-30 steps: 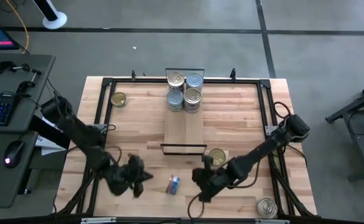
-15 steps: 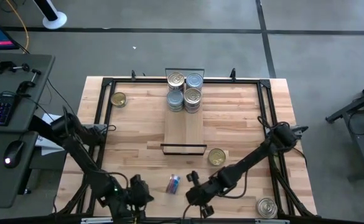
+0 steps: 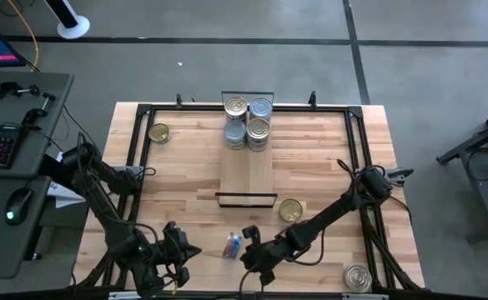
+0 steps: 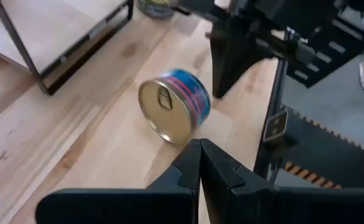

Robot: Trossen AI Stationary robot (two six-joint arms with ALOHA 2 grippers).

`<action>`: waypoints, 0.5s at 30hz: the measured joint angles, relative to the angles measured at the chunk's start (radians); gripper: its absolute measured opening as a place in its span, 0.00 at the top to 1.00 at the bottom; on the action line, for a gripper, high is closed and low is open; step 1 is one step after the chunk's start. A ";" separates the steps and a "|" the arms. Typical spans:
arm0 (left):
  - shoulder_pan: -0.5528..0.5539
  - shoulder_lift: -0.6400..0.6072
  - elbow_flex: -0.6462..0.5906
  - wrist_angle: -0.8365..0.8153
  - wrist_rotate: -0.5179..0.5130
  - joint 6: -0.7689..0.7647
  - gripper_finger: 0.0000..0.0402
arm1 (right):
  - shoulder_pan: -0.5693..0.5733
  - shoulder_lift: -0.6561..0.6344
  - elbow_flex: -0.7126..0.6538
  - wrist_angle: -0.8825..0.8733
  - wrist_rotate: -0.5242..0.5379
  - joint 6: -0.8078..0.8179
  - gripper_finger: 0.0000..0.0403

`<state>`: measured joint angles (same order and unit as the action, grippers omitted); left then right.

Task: Stack canned seafood by type on shelf
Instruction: Stack the pink and blue tuna cans on top of the pink and blue tuna can

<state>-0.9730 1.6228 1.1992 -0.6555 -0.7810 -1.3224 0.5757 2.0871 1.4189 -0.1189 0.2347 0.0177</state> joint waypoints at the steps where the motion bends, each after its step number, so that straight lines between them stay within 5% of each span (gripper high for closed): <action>1: 0.002 -0.003 0.000 -0.004 -0.008 -0.003 1.00 | -0.002 0.005 0.000 0.028 -0.001 0.000 1.00; 15: 0.049 -0.019 -0.001 -0.012 -0.053 0.007 1.00 | -0.053 0.009 0.001 0.094 -0.013 -0.045 1.00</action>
<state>-0.9237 1.6035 1.1980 -0.6674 -0.8340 -1.3154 0.5225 2.0960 1.4197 -0.0247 0.2221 -0.0269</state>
